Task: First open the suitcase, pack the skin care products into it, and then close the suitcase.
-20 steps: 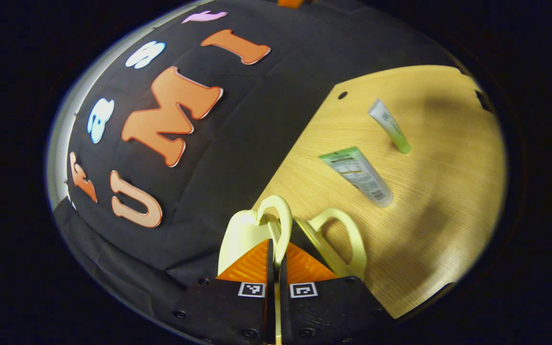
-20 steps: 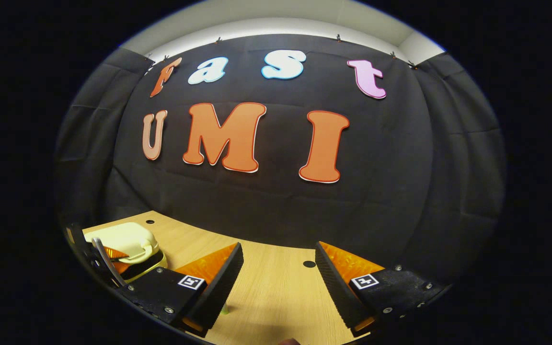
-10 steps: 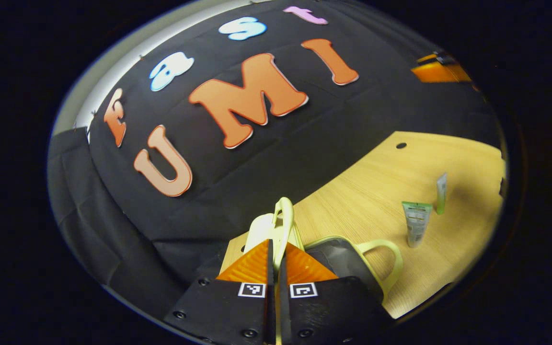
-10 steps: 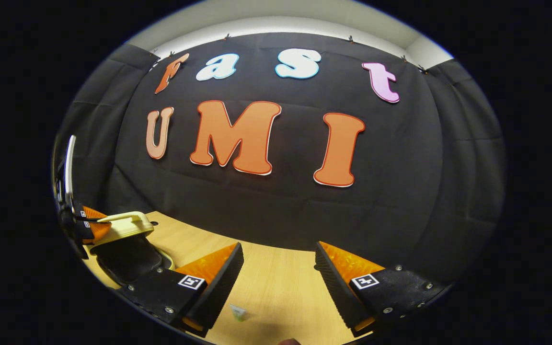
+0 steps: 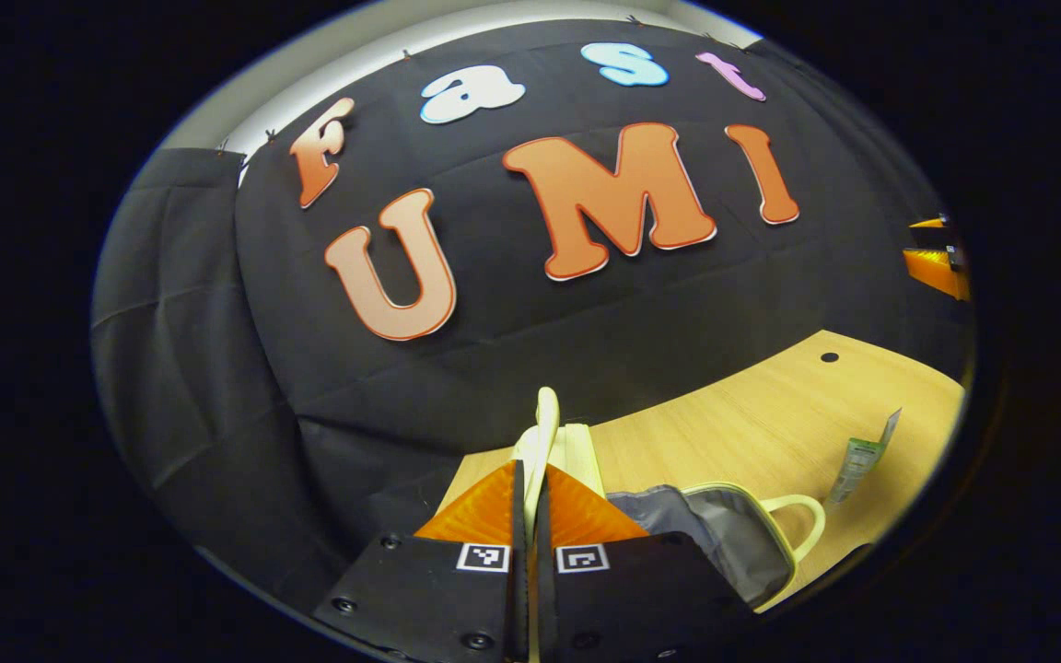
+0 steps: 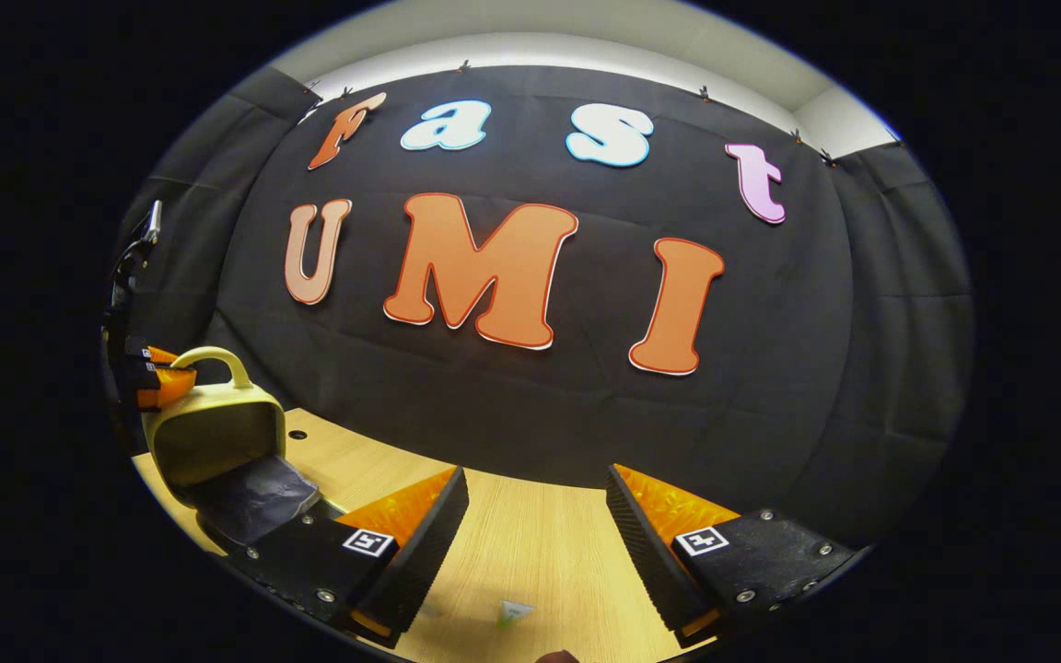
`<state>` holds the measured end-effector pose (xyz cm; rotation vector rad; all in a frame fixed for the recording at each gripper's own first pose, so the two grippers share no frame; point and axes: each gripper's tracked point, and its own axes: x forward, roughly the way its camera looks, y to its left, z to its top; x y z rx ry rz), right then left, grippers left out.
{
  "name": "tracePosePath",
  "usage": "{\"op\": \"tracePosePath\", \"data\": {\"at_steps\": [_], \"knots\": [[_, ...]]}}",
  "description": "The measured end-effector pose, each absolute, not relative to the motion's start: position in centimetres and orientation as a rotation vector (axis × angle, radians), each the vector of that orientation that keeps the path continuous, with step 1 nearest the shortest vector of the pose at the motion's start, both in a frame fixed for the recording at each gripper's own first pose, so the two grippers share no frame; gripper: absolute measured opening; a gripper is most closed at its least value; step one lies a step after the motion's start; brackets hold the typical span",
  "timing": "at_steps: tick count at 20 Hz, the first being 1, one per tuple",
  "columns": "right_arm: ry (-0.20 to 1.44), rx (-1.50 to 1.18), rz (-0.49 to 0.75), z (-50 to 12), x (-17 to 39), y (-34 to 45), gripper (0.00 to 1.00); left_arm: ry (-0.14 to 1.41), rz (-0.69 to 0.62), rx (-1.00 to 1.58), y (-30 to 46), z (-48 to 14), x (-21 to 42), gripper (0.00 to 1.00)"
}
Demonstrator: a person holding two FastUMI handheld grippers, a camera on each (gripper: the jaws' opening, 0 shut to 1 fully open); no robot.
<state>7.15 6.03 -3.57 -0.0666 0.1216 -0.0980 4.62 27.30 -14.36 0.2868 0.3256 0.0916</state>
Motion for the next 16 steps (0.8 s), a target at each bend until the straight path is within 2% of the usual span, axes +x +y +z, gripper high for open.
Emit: {"op": "tracePosePath", "data": {"at_steps": [7, 11, 16], "knots": [[0.125, -0.071, -0.124, -3.2, 7.1, 9.7, 0.95, 0.348, 0.174, 0.274, 36.2, -16.3, 4.5, 0.04], [0.145, -0.069, -0.134, -3.6, 6.9, 11.4, 0.95, 0.392, 0.228, 0.205, 41.5, -19.3, 4.6, 0.04], [0.165, -0.091, -0.089, -3.8, 6.4, 14.3, 0.95, 0.500, 0.326, 0.213, 47.8, -24.3, 3.9, 0.04]]}}
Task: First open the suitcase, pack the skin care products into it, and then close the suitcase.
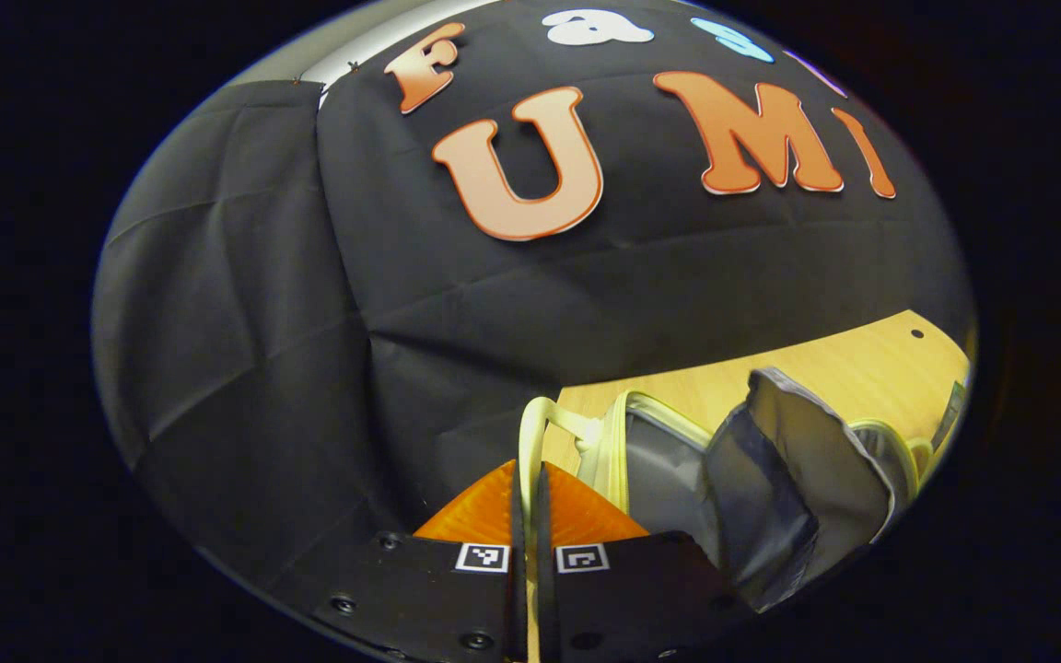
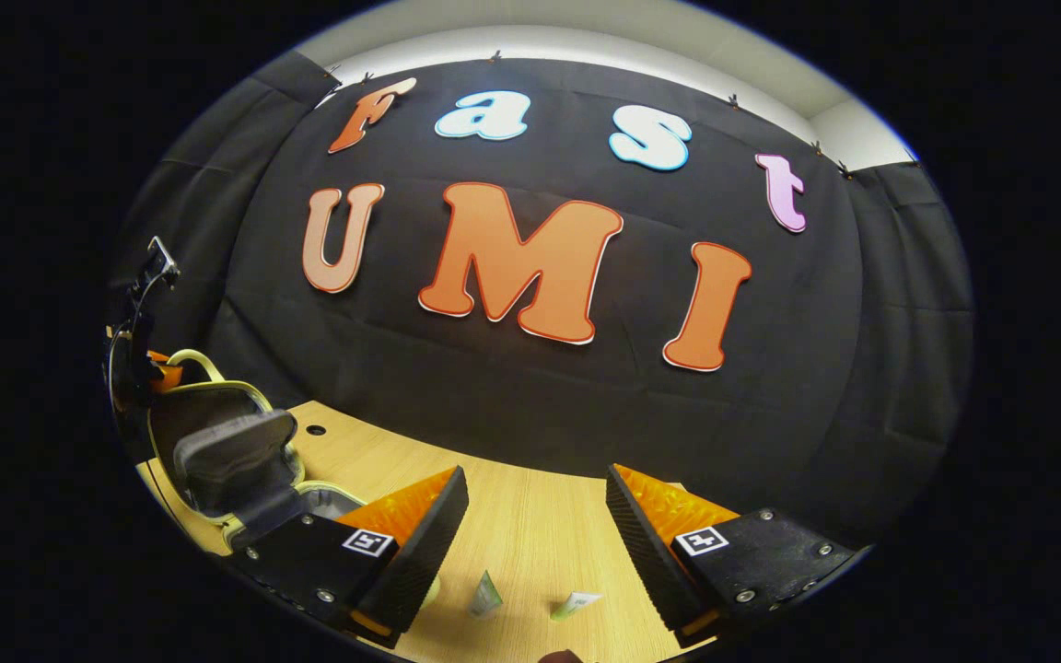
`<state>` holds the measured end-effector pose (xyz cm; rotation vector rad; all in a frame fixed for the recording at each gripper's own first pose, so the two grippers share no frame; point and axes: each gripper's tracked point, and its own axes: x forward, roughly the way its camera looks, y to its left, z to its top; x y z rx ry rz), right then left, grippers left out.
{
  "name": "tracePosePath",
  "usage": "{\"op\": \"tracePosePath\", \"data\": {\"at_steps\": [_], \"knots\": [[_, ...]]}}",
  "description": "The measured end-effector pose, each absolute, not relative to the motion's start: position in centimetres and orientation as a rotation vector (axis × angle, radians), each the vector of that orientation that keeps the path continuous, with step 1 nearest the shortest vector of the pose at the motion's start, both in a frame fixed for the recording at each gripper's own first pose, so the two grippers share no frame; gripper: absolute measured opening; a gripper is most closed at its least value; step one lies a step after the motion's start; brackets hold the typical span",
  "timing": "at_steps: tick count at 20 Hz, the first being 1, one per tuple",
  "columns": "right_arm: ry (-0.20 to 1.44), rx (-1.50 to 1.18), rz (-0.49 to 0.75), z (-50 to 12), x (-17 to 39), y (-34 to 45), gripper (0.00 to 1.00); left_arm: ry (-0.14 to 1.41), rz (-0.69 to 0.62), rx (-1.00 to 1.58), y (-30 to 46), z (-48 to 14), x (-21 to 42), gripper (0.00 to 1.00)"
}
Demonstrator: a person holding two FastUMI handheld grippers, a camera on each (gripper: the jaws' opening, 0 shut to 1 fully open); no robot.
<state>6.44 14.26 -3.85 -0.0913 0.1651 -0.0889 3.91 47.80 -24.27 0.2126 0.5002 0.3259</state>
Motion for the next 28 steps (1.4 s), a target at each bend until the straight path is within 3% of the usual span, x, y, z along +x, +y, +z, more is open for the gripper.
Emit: {"op": "tracePosePath", "data": {"at_steps": [5, 8, 10, 11, 16, 18, 22, 28], "knots": [[0.175, -0.095, -0.071, -4.0, 6.0, 15.3, 0.96, 0.602, 0.381, 0.204, 51.9, -29.8, 2.3, 0.07], [0.175, -0.094, -0.077, -3.9, 6.1, 14.8, 0.96, 0.598, 0.421, 0.229, 52.7, -30.0, 1.6, 0.18], [0.171, -0.096, -0.080, -3.9, 6.0, 14.5, 0.96, 0.568, 0.395, 0.219, 50.6, -28.9, 1.7, 0.15], [0.171, -0.097, -0.081, -3.9, 6.0, 14.3, 0.95, 0.546, 0.374, 0.214, 48.8, -28.3, 1.8, 0.20], [0.167, -0.096, -0.092, -4.3, 5.6, 12.4, 0.95, 0.415, 0.231, 0.187, 39.1, -23.6, 3.3, 0.77], [0.168, -0.097, -0.095, -4.7, 5.2, 11.4, 0.95, 0.382, 0.164, 0.149, 34.6, -22.3, 4.2, 0.96], [0.171, -0.104, -0.090, -5.1, 4.8, 9.1, 0.95, 0.333, 0.080, 0.108, 27.0, -20.1, 4.6, 0.99], [0.174, -0.101, -0.096, -5.8, 4.5, 5.3, 0.95, 0.314, -0.147, 0.019, 13.3, -20.3, 4.3, 0.99]]}}
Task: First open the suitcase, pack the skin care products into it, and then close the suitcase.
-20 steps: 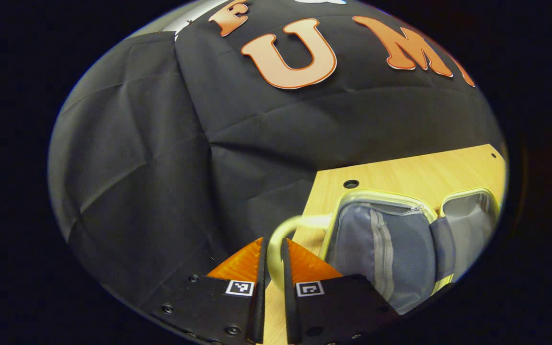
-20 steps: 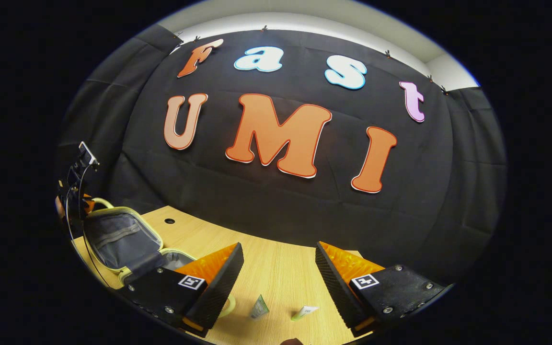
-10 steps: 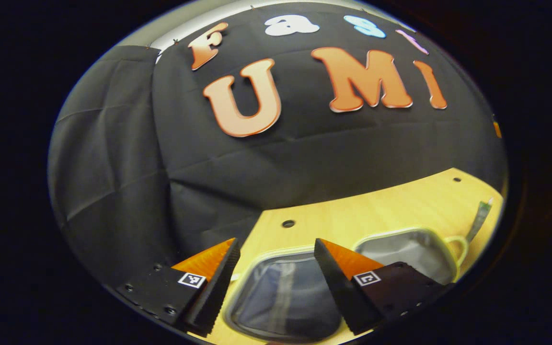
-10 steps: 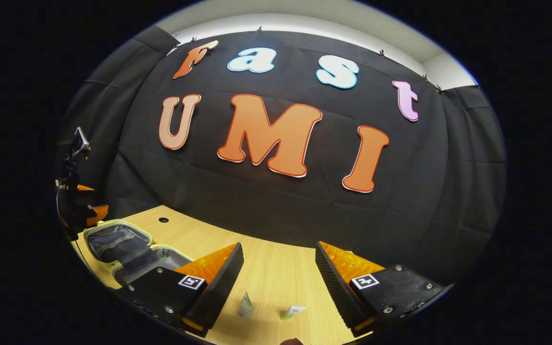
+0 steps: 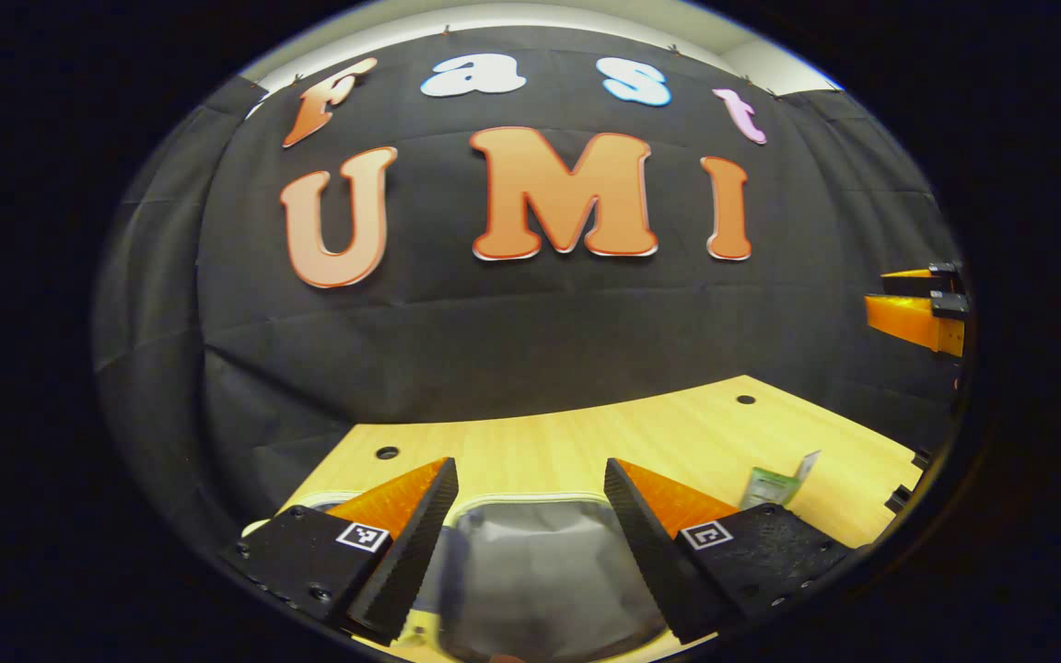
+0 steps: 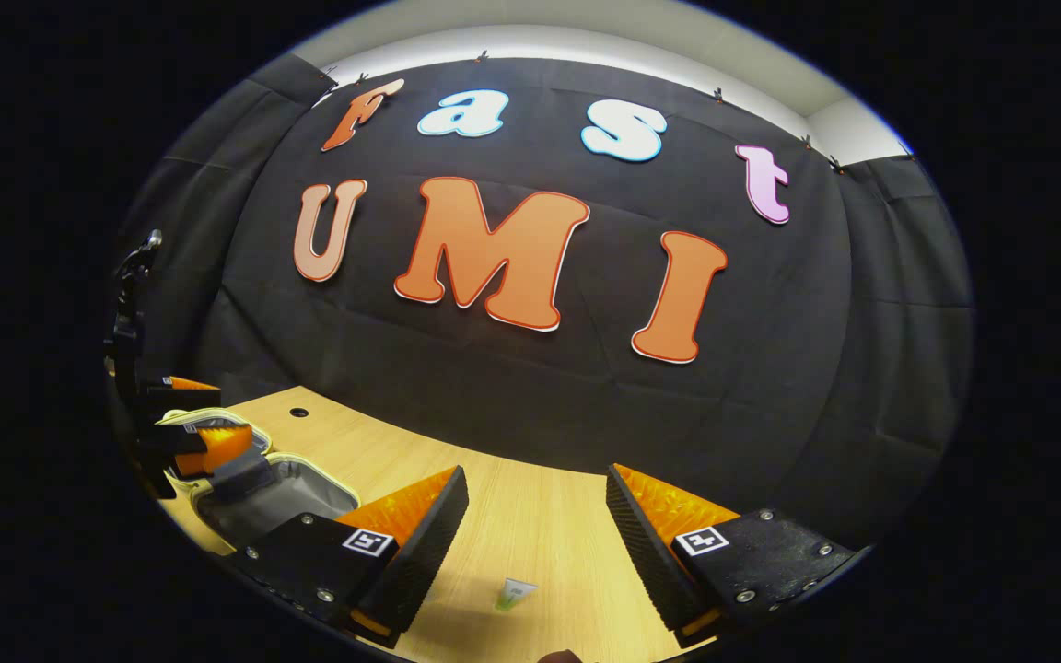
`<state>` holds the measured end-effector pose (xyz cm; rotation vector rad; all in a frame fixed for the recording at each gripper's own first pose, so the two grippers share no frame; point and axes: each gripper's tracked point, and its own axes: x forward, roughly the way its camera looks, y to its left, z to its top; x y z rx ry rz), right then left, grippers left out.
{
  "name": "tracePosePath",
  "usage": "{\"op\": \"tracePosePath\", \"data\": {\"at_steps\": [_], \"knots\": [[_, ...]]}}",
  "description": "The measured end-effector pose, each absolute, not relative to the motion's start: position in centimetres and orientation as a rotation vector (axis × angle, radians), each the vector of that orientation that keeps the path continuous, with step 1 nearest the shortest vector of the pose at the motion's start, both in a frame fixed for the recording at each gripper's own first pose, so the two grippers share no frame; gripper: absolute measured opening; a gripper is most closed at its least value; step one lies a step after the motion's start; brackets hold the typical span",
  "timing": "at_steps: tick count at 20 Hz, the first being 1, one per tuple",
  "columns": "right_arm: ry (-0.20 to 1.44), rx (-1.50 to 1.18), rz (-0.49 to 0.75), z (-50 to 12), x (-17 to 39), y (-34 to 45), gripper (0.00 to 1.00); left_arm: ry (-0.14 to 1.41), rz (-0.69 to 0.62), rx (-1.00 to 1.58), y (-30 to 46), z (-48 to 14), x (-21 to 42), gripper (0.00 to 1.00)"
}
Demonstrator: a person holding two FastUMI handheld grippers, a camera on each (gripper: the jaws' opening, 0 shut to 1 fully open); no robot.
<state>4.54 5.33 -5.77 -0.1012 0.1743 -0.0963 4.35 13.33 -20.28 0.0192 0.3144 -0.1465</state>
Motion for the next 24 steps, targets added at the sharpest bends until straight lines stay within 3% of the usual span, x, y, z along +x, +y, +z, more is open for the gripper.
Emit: {"op": "tracePosePath", "data": {"at_steps": [12, 21, 23, 24], "knots": [[0.199, -0.109, -0.107, -6.9, 3.7, 0.6, 0.96, 0.375, -0.467, 0.042, -5.3, -25.7, 1.7, 0.99], [0.232, -0.112, -0.099, -8.3, 3.7, -2.0, 0.96, 0.518, -0.449, 0.097, -9.0, -35.5, 2.4, 0.99], [0.241, -0.101, -0.095, -8.7, 3.9, -2.4, 0.96, 0.557, -0.445, 0.092, -9.7, -37.3, 2.4, 0.93], [0.247, -0.097, -0.095, -9.0, 3.9, -2.6, 0.96, 0.574, -0.439, 0.089, -9.8, -38.2, 2.5, 0.85]]}}
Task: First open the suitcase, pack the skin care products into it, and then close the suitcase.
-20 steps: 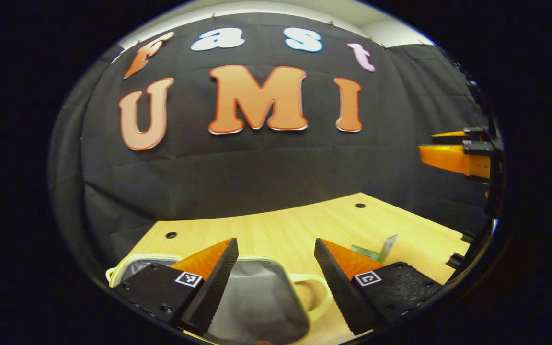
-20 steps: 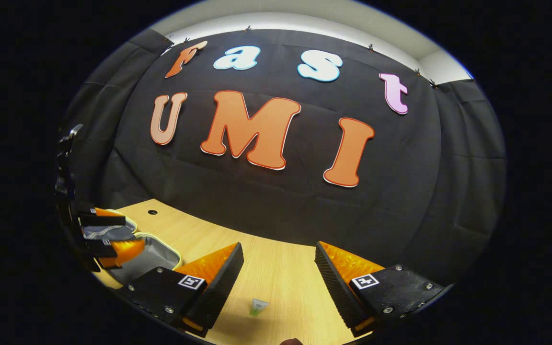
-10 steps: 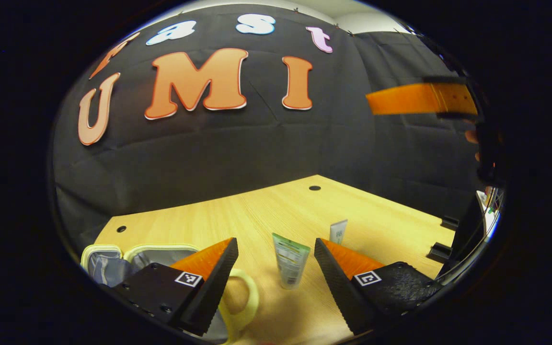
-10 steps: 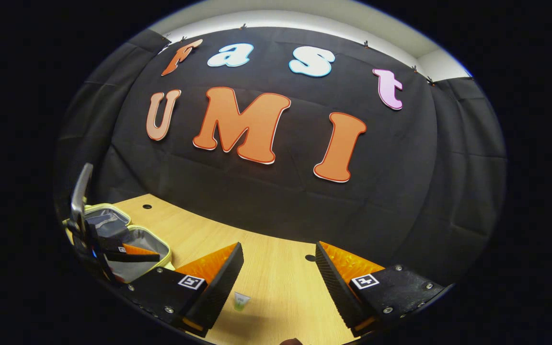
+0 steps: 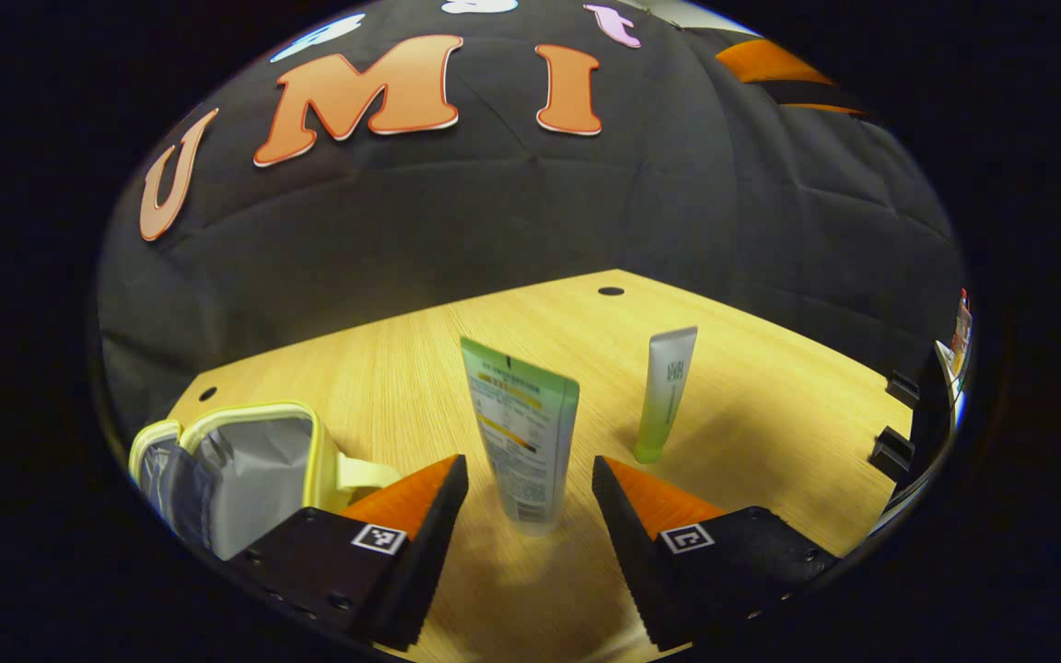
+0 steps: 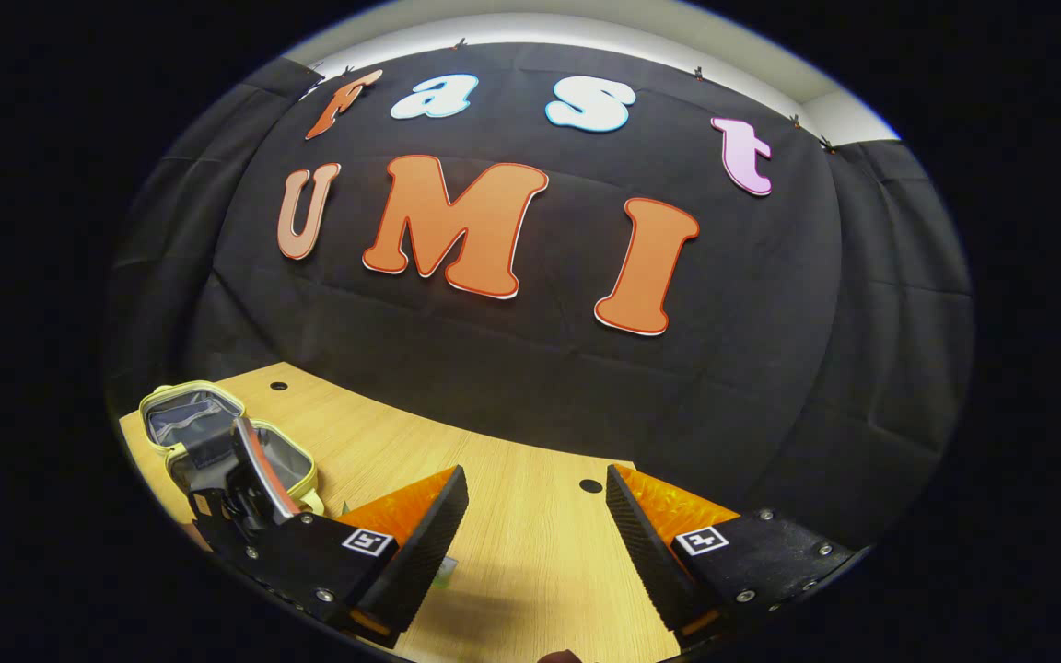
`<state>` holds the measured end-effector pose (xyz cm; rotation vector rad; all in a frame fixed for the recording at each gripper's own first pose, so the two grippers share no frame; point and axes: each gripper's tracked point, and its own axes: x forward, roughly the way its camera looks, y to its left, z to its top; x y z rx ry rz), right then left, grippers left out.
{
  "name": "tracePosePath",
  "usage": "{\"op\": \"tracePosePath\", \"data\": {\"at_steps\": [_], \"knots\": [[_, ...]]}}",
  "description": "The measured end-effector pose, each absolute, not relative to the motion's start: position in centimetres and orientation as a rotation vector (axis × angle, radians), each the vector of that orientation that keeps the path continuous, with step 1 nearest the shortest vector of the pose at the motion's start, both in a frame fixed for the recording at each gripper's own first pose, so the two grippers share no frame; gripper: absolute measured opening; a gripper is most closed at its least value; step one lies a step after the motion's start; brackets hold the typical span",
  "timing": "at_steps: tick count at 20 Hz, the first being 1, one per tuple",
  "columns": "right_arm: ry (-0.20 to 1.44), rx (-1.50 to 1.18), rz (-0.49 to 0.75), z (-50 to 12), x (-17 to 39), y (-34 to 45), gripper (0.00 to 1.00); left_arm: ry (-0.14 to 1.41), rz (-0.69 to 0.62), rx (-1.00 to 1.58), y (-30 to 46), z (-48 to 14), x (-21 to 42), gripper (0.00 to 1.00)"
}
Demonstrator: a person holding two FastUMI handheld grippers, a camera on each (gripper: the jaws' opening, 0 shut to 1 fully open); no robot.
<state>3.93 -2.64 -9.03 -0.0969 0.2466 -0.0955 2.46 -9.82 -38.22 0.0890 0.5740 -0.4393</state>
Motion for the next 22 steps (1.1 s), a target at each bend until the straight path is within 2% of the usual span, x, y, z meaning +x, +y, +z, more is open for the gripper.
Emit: {"op": "tracePosePath", "data": {"at_steps": [3, 5, 7, 8, 16, 17, 22], "knots": [[0.262, -0.087, -0.085, -9.8, 3.9, -3.0, 0.96, 0.580, -0.423, 0.106, -10.2, -39.4, 3.1, 0.66], [0.272, -0.085, -0.079, -10.5, 3.8, -3.1, 0.96, 0.572, -0.421, 0.097, -10.5, -39.3, 3.4, 0.50], [0.285, -0.077, -0.067, -11.5, 3.7, -3.2, 0.96, 0.583, -0.415, 0.097, -10.3, -39.2, 3.3, 0.46], [0.296, -0.074, -0.059, -12.3, 3.5, -3.1, 0.96, 0.588, -0.415, 0.089, -10.2, -38.6, 3.1, 0.39], [0.419, -0.039, 0.041, -19.8, 3.0, -1.2, 0.96, 0.482, -0.347, 0.028, -7.6, -28.8, 3.7, 0.37], [0.430, -0.034, 0.055, -20.7, 3.1, -0.7, 0.96, 0.466, -0.332, 0.031, -7.0, -27.7, 3.6, 0.41], [0.497, -0.038, 0.129, -25.4, 4.1, 2.4, 0.96, 0.418, -0.241, 0.059, -2.0, -23.1, 3.3, 0.39]]}}
